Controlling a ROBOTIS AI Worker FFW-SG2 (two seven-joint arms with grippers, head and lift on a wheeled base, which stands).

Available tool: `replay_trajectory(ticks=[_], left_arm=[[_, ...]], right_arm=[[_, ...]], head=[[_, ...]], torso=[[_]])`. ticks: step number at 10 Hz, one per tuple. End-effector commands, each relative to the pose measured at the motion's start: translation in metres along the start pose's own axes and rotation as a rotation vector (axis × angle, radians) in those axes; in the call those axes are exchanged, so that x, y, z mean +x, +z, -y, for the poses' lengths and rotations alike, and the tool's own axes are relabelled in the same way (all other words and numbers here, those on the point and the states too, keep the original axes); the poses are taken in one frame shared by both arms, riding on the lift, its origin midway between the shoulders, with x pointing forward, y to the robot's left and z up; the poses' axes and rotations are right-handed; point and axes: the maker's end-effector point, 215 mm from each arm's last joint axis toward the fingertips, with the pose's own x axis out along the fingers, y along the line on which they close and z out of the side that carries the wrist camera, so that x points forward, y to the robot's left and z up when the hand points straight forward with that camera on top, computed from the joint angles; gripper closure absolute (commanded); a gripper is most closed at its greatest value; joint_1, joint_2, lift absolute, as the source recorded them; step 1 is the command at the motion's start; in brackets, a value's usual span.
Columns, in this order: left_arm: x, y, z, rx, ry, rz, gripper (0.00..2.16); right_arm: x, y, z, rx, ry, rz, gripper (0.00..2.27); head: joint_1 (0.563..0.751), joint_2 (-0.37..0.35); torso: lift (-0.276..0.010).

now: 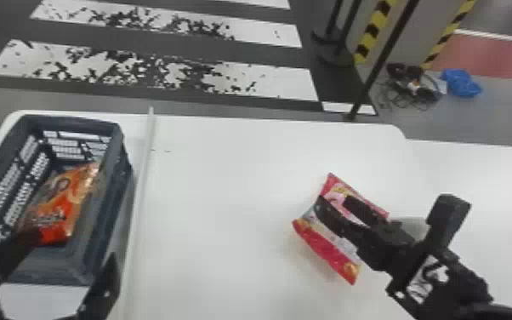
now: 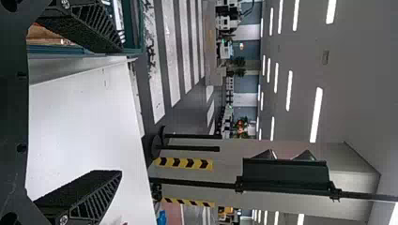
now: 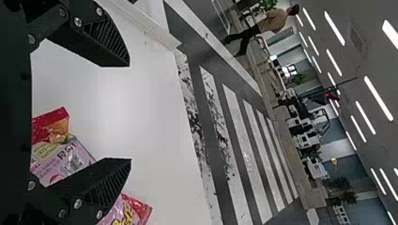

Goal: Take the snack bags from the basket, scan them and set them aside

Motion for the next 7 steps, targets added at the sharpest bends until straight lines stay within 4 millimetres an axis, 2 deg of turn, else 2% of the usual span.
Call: replay_trajectory(ticks=[1, 2, 5, 7], left_arm=[[-0.002, -0.002, -0.002, -0.002, 0.004, -0.006, 0.07], [-0.003, -0.003, -0.003, 0.001, 0.004, -0.010, 0.07], [-0.008, -0.007, -0.005, 0.007, 0.001, -0.023, 0.07], [-0.013, -0.011, -0.006, 0.006, 0.003, -0.027, 0.07]], right_arm=[[0.023, -0.026, -0.018, 0.020, 0.047, -0.086, 1.63], [0.036, -0.039, -0.019, 0.031, 0.057, -0.114, 2.21], [0.072, -0.062, -0.014, -0.027, 0.071, -0.133, 2.25], [0.079, -0.080, -0.014, -0.070, 0.063, -0.166, 2.25]], head=[[0.695, -0.115], [0.695, -0.096], [0.695, -0.026], [0.695, -0.010]], torso=[[-0.075], [-0.075], [-0.075], [-0.075]])
